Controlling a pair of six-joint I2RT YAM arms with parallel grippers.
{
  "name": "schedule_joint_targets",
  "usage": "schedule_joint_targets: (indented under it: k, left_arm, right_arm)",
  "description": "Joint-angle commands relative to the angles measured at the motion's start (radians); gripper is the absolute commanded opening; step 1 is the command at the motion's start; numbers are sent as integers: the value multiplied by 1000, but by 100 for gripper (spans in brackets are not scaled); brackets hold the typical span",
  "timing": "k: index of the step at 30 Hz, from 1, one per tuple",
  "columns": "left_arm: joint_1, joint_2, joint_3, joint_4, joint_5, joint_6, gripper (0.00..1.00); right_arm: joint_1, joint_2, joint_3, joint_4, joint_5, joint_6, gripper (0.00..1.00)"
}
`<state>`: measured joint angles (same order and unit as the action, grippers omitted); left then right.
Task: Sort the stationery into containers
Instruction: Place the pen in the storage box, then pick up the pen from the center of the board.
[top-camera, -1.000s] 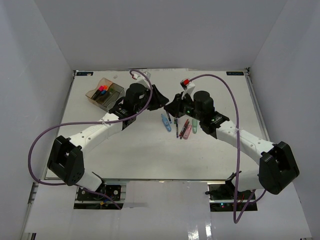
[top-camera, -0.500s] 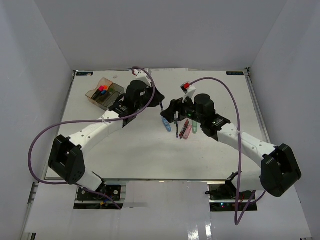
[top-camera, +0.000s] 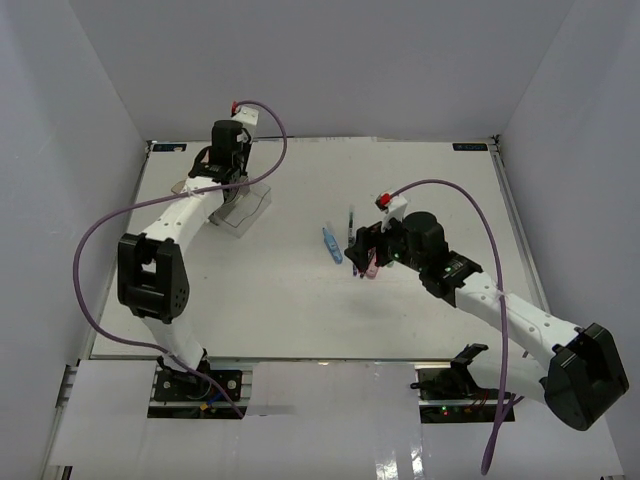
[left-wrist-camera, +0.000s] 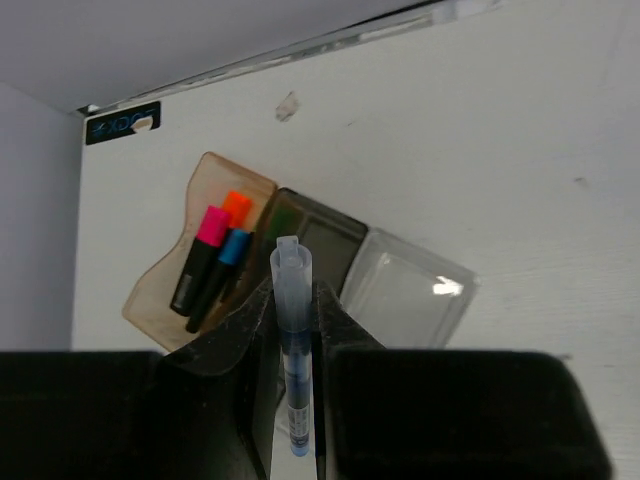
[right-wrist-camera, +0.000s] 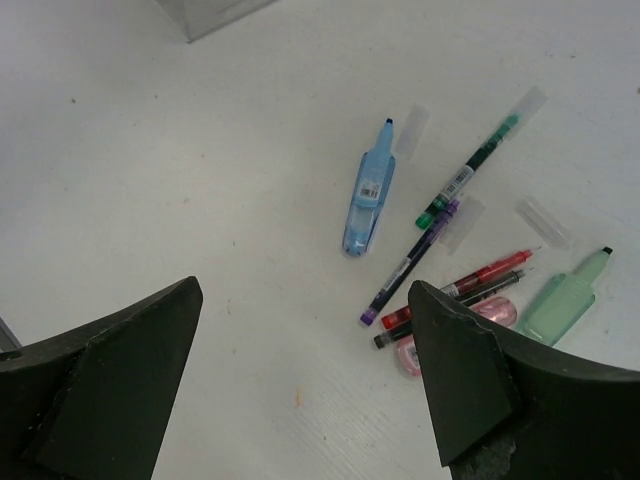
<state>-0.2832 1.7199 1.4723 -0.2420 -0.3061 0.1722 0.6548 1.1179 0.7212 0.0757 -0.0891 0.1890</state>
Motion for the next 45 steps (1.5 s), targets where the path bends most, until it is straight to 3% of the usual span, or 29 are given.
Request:
schedule_joint_targets:
  k: [1, 5, 10, 16, 24, 28, 33, 38, 40, 45]
  left_arm:
    - [48, 84, 63, -17, -54, 210, 14]
    - [75, 194, 124, 9, -53, 300, 14]
    - [98, 285, 169, 13, -45, 311, 15]
    - [116, 320, 123, 32, -54, 273, 27]
    - [119, 279, 115, 0, -48, 213, 61]
    - [119, 213, 114, -49, 2, 139, 67]
    - [102, 101, 143, -177, 168, -103, 77]
    - [13, -12, 33, -142, 407, -534, 82]
    - [-80, -13, 20, -118, 397, -621, 84]
    - [-293, 93, 106, -115, 228, -677, 85]
  right_arm:
    - [-3, -41, -29, -2, -12, -28, 90]
    - [-4, -52, -54, -4, -24, -48, 90]
    - [-4, -64, -81, -5, -21, -59, 90]
    - [-6, -72, -92, -4, -18, -56, 90]
    - [-6, -104, -80, -36, 0, -53, 90]
    - [-6, -138, -80, -54, 29, -54, 90]
    - [-6, -173, -75, -74, 55, -56, 90]
    - [-7, -202, -77, -125, 91, -30, 90]
    - [-6, -217, -83, -136, 123, -19, 90]
    - [-7, -247, -109, -148, 134, -7, 91]
